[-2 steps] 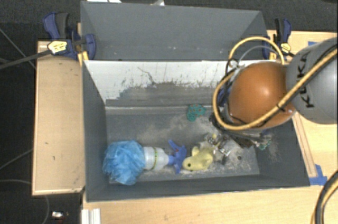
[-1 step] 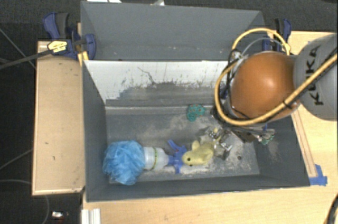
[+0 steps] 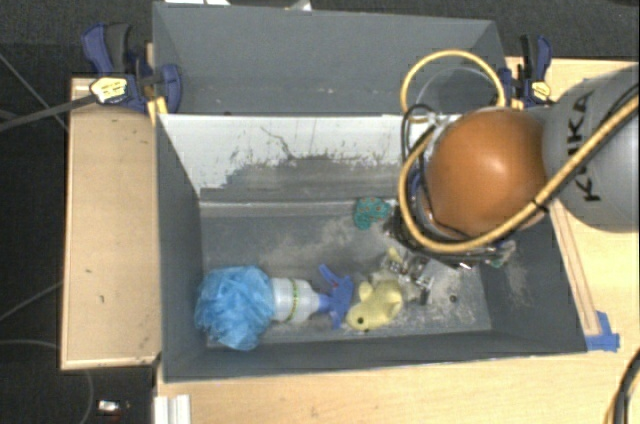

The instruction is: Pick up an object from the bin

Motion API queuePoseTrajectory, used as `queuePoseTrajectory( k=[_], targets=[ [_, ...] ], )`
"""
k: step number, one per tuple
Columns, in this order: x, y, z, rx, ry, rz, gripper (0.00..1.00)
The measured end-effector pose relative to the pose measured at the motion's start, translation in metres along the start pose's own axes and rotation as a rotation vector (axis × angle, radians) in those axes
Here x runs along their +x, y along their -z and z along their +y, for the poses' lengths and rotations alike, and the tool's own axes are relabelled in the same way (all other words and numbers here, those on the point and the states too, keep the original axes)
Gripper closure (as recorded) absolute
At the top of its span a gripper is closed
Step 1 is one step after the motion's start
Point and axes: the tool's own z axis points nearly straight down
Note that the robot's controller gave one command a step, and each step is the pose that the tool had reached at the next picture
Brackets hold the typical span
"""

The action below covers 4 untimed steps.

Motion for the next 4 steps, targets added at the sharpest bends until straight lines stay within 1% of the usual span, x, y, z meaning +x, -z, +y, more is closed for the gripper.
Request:
queuePoseTrajectory(
  k=[1,2,3,4],
  targets=[
    [0.004,-0.005,-0.002,0.000,0.124,-0.001,1.00],
    [-0.001,-0.018,-0.005,0.002,0.256,-0.003,1.00],
    [-0.012,-0.024,0.012,0.001,0.560,-0.001,1.00],
    [-0.016,-0.033,0.010,0.005,0.807,-0.004,1.00]
  ],
)
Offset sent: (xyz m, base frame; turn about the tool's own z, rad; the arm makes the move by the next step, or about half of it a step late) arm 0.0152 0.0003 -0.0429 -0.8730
